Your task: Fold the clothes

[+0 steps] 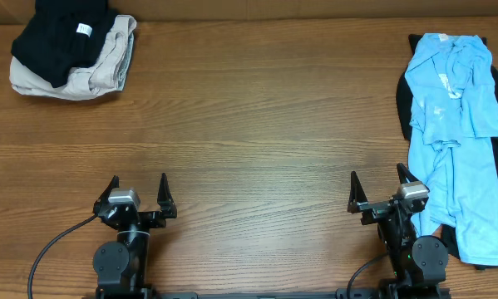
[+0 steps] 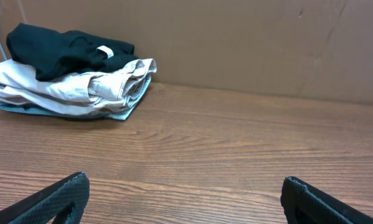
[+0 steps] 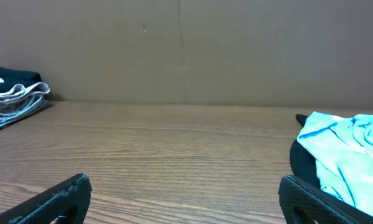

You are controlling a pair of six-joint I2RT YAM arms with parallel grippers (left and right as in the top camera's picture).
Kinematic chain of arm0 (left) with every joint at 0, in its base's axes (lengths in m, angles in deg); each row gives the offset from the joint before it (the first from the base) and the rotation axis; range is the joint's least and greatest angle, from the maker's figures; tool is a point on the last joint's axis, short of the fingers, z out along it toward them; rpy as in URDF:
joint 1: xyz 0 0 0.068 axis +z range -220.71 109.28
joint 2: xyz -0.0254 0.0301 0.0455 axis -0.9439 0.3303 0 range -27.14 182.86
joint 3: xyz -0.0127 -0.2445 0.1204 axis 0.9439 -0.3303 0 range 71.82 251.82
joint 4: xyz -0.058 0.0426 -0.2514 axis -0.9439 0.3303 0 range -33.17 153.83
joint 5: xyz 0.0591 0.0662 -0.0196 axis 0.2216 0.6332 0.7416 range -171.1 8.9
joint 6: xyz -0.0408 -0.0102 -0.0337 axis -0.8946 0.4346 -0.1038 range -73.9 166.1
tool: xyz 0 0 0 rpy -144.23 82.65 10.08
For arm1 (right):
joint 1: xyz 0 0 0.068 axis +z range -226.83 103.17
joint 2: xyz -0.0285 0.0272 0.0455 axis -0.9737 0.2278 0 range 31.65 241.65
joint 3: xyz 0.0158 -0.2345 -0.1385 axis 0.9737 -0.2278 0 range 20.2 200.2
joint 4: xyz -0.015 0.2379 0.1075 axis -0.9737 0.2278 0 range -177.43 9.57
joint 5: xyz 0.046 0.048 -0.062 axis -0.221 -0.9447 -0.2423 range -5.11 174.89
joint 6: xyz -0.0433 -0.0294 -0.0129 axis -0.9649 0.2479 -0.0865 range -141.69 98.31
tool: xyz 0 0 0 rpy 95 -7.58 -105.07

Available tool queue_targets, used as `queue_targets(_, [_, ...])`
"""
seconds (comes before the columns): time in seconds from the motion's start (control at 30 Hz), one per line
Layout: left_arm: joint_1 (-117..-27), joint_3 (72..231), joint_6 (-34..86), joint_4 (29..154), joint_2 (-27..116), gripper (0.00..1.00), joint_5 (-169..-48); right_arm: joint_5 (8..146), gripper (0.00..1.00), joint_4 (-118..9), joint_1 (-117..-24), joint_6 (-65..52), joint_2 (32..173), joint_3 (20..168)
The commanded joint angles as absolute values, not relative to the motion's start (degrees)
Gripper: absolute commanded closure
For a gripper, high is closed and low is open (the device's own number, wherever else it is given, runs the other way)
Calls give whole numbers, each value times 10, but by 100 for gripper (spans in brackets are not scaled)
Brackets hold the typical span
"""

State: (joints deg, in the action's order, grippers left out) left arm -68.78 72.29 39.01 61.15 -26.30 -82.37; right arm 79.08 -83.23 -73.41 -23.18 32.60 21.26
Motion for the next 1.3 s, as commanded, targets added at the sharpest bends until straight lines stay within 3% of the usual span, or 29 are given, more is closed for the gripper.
queue_targets(0.0, [-685, 721, 401, 613, -269, 0, -820, 788, 0, -837, -731, -232, 321, 206])
queue_targets(0.4, [-685, 721, 394, 611, -269, 0, -822, 782, 0, -880, -731, -232, 321, 206])
queue_targets(0.77, [-685, 743, 401, 597, -269, 0, -908, 695, 0, -909, -731, -230, 321, 227])
queue_targets(1.03, [-685, 876, 423, 647, -220, 0, -899, 696, 0, -907, -731, -231, 346, 334])
queue_targets(1.27, [-685, 1084, 439, 744, -52, 0, -900, 696, 0, -834, -731, -234, 479, 524])
